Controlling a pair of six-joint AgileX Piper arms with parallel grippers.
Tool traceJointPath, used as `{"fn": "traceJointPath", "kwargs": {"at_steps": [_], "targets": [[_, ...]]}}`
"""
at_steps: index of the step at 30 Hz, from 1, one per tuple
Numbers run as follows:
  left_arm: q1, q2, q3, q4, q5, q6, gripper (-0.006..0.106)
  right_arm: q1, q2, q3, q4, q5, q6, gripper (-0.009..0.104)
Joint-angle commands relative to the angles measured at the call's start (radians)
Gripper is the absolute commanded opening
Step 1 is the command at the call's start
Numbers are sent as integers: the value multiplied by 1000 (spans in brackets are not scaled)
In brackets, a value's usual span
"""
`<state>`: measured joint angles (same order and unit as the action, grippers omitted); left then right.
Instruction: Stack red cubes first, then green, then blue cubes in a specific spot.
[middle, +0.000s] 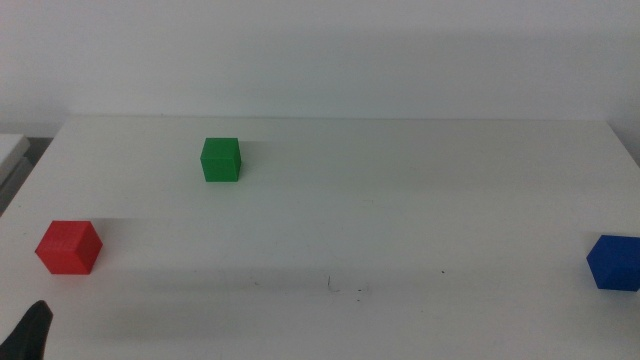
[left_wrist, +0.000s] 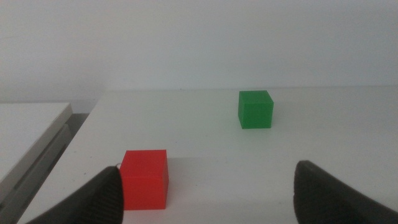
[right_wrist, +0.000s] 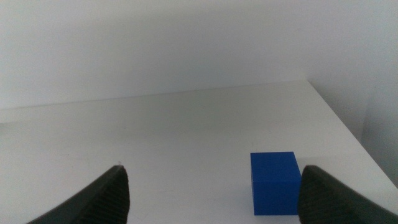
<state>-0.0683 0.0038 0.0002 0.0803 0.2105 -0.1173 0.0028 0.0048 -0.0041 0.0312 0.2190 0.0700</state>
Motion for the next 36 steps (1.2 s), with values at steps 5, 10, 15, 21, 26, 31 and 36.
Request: {"fn": "traceJointPath", "kwargs": {"at_steps": [5,10,15,21,26,31,36], "targets": [[59,246,-246,-1,84,-3,94,-4,-5,4,-2,-9,0,93],[79,639,-594,-12,410,-3,94,-4,-5,4,-2,-9,0,93],[79,937,-840,-20,640,-3,94,-4,-5,4,-2,-9,0,93],[99,1188,-975,-38,639,42,94,-4,-5,4,-2,-9,0,93],[199,1348,-1078,-161,653,244,94,-4,-5,4,-2,-9,0,93],[268,1515,-1138,-259,666,375,94,-4,-5,4,-2,-9,0,93],[270,1660,-1170,-263,630,498,94,-4,-5,4,-2,-9,0,93]]}}
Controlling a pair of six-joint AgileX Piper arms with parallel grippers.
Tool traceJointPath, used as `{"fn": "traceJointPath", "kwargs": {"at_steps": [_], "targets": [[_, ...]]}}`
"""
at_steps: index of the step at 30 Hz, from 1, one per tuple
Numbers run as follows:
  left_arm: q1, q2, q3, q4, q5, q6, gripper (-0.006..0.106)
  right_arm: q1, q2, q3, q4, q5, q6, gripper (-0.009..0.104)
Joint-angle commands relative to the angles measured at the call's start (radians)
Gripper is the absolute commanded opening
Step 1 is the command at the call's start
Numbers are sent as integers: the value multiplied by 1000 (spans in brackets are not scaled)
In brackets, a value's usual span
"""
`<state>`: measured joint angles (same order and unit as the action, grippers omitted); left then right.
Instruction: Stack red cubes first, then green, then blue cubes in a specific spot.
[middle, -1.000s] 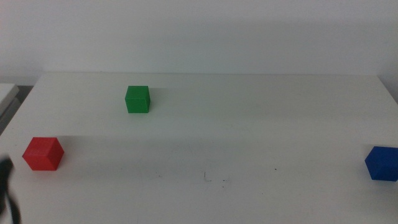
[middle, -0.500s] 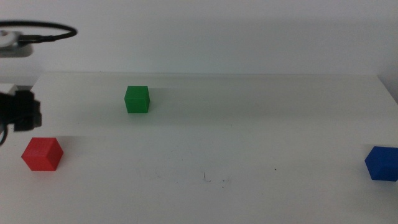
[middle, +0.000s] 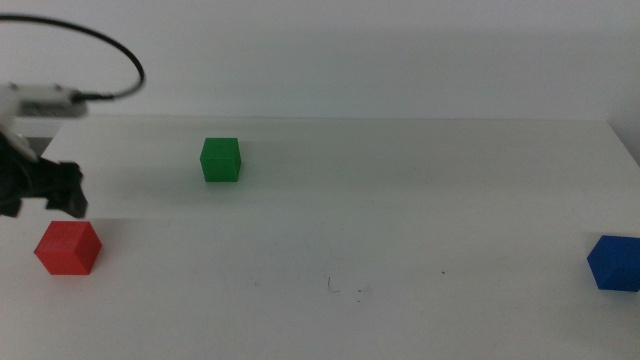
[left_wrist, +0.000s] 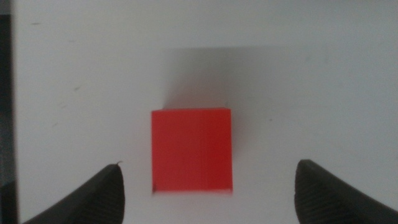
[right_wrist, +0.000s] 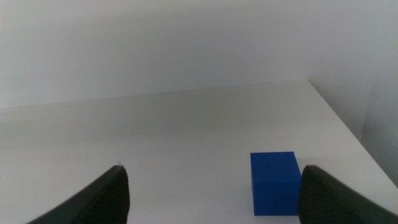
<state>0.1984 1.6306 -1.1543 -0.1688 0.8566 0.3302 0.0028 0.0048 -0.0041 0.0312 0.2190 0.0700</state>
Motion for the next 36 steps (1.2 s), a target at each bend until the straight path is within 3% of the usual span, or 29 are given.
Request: {"fn": "traceJointPath", "kwargs": {"at_steps": [1,16,19,24,27,31,36], "targets": [[4,53,-18,-16,-24,67,94,-4,-5,4,-2,-9,0,93],[4,247,-22,-14,-132,85,92,-4,-5,4,-2,-9,0,93],[6,253,-22,-13,-117,85,80,-4,-5,4,-2,-9,0,93],[0,227,-44,-45,-29,41,33,-4,-5,4,-2,-9,0,93],[-80,165,-76,-18,37,-36,13,-4,-5,4,-2,-9,0,93],[-326,131,-169,106,119,-364,-1,-4,-5,4,-2,-9,0,93],[-664,206,-319,169,119,-753,-2,-4,-5,4,-2,-9,0,93]]}}
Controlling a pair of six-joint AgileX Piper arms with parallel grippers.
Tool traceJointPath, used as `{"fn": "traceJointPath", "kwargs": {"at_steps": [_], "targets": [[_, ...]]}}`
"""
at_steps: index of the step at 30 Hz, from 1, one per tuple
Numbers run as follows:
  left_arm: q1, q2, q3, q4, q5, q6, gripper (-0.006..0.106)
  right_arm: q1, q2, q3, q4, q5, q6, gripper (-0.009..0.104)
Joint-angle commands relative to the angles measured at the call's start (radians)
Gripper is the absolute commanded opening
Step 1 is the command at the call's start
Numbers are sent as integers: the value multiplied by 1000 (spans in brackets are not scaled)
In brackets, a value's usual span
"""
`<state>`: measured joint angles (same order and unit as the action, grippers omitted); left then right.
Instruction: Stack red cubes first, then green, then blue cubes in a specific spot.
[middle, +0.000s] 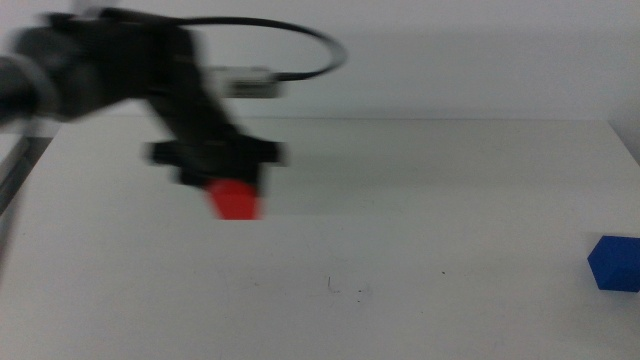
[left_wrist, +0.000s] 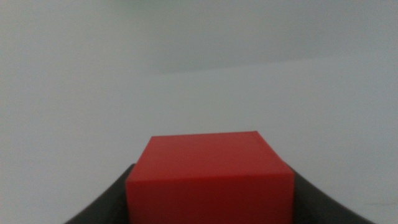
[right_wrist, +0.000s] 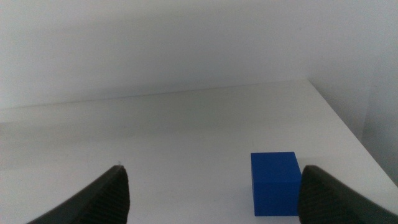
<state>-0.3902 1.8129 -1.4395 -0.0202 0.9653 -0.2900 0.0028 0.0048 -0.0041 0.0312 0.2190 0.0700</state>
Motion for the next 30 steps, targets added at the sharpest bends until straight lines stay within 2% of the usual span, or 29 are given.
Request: {"fn": "traceJointPath", "kwargs": {"at_steps": [1,5,10,30], "targets": [[-130,48,-63,20,11,-186,-2,-4,-5,4,-2,-9,0,93],[-263,128,-126,34,1,-291,-2,-4,-5,4,-2,-9,0,93],[-316,211,-160,-5,-26,-345,-2,-4,-5,4,-2,-9,0,93],[-329,331,-159,10,-67,-366,-2,-4,-5,4,-2,-9,0,93]]}}
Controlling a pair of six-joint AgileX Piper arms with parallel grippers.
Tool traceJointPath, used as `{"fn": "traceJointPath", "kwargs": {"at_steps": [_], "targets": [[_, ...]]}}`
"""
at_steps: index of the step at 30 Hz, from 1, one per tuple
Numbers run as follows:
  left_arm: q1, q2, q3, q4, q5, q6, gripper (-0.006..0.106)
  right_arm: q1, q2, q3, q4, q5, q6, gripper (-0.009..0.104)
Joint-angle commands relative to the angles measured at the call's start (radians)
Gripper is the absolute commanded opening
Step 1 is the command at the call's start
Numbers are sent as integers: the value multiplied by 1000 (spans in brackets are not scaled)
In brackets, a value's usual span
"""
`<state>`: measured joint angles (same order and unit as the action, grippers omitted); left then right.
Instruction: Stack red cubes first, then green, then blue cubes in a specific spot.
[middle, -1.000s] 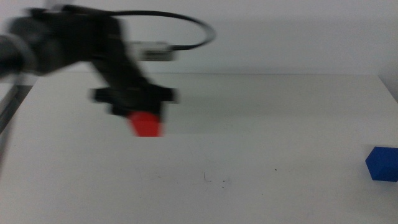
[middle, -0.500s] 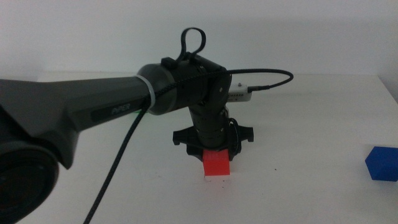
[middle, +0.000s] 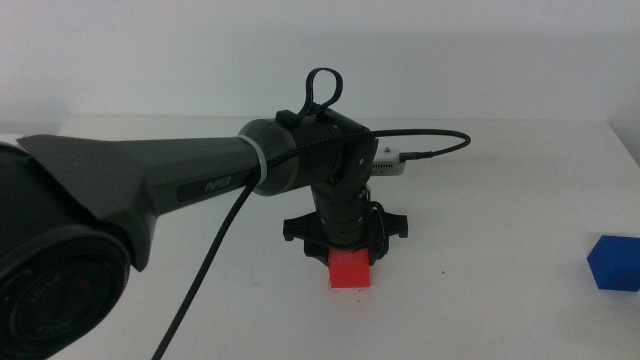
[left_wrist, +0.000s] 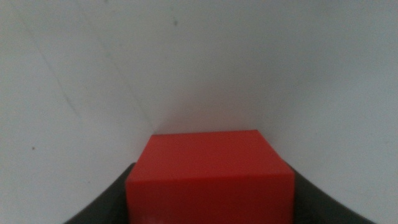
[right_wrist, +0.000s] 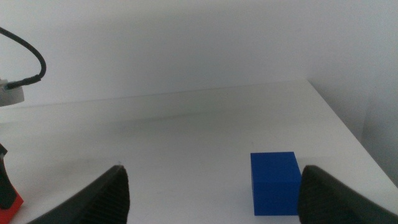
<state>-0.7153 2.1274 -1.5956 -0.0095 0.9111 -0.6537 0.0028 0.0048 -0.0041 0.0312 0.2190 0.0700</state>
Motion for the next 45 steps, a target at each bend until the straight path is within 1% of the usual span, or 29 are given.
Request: {"fn": "traceJointPath", "kwargs": {"at_steps": [1,5,9,10,12,13,14,16,20,23,26,28,31,35,40,45], "targets": [[-4,21,-3,-4,-10,3,-2,-4,-5,4,-2,-9,0,93],[-4,30,-3,-32,9,21,2,-4,-5,4,-2,-9,0,93],[-4,30,-3,-42,26,21,12,-4,-5,4,-2,-9,0,93],[-4,30,-3,-42,26,21,19,-4,-5,4,-2,-9,0,93],[-4,30,-3,-53,26,21,30,-4,-5,4,-2,-9,0,93],[-4,30,-3,-67,26,21,41,-4,-5,4,-2,-9,0,93],[-4,27,-3,-69,26,28,55,-4,-5,4,-2,-9,0,93],[-4,20,-3,-67,26,36,69,-4,-5,4,-2,-9,0,93],[-4,-23,-3,-58,42,79,92,-4,-5,4,-2,-9,0,93],[14,-101,-4,-30,75,73,94,-4,-5,4,-2,-9,0,93],[60,-204,-6,38,86,77,94,-4,-5,4,-2,-9,0,93],[122,-256,-10,73,86,100,94,-4,-5,4,-2,-9,0,93],[248,-266,-55,57,86,191,94,-4,-5,4,-2,-9,0,93],[392,-189,-171,44,95,305,94,-4,-5,4,-2,-9,0,93],[468,-20,-368,43,150,362,94,-4,-5,4,-2,-9,0,93],[492,124,-491,-2,165,426,94,-4,-5,4,-2,-9,0,93]]}}
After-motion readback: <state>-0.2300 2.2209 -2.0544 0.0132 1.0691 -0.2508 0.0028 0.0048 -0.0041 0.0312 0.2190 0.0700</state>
